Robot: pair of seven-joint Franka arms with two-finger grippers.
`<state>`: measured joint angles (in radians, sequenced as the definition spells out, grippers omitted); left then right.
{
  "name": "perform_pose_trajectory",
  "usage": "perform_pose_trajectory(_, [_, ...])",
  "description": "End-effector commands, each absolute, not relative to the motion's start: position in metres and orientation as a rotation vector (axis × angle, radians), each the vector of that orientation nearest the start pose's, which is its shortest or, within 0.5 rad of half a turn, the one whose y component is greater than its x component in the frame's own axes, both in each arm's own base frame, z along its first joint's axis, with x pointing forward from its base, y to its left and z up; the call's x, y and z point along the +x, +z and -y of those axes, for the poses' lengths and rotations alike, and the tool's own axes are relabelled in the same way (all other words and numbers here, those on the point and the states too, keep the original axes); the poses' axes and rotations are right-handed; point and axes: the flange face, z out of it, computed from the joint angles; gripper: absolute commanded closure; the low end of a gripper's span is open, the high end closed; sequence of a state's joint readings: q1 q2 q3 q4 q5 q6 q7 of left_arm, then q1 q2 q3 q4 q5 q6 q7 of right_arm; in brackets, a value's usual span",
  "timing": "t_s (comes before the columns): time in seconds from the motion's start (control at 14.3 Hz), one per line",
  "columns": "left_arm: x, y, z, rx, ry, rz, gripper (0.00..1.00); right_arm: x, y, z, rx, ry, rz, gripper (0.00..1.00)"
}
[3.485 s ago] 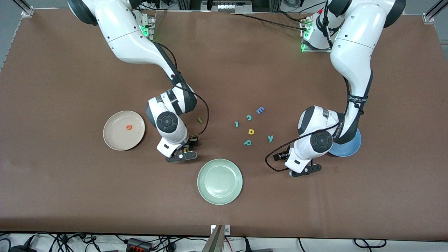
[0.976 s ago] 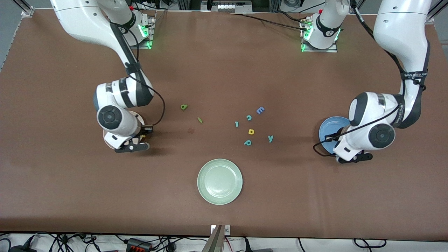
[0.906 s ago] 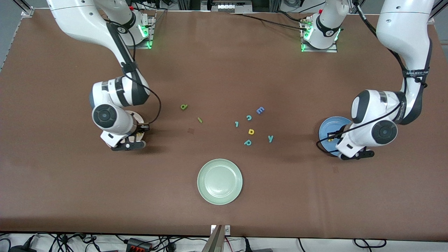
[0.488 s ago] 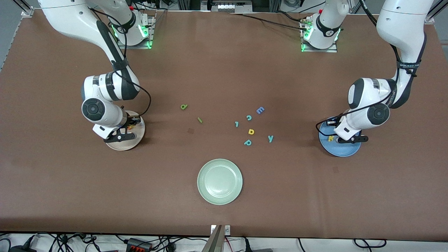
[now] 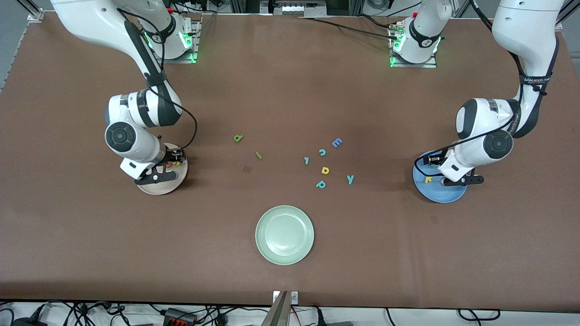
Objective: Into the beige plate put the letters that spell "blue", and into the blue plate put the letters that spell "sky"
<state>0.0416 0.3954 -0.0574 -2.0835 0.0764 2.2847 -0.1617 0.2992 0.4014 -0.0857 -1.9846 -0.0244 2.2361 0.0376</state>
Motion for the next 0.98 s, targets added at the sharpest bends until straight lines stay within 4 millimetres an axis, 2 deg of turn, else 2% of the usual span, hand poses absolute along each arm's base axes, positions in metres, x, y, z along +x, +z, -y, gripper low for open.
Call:
perform_pose_trajectory(0.0, [0.577,0.258,0.064,-3.084,0.296,-0.028,0.0,0.572,0.293,-0.174,-3.179,0.247,0.26,0.0])
perform_pose_trajectory(0.07, [0.584,0.269,0.087,-3.091,0.302,-0.088,0.0,0.56,0.293,-0.206,-3.158,0.257,0.201,0.0])
perform_pose_trajectory(0.21, [0.593,0.276,0.127,-3.103,0.282,-0.188,0.0,0.54,0.286,-0.253,-3.173,0.254,0.062,0.0])
perform_pose_trajectory(0.28, [0.594,0.273,0.145,-3.102,0.277,-0.232,0.0,0.53,0.28,-0.272,-3.177,0.218,-0.015,0.0])
perform_pose_trajectory(0.42, [0.597,0.252,0.175,-3.104,0.294,-0.29,0.0,0.508,0.264,-0.309,-3.166,0.147,-0.189,0.0])
perform_pose_trajectory(0.56, [0.607,0.249,0.195,-3.114,0.263,-0.322,0.0,0.492,0.246,-0.33,-3.141,0.09,-0.361,0.0])
perform_pose_trajectory(0.63, [0.611,0.247,0.217,-3.118,0.247,-0.358,0.0,0.481,0.238,-0.341,-3.129,0.07,-0.422,0.0])
perform_pose_trajectory(0.77, [0.621,0.24,0.244,-3.128,0.226,-0.389,0.0,0.466,0.217,-0.345,-3.113,0.058,-0.528,0.0])
perform_pose_trajectory(0.91, [0.623,0.233,0.265,-3.135,0.218,-0.351,0.0,0.453,0.199,-0.341,-3.099,0.043,-0.575,0.0])
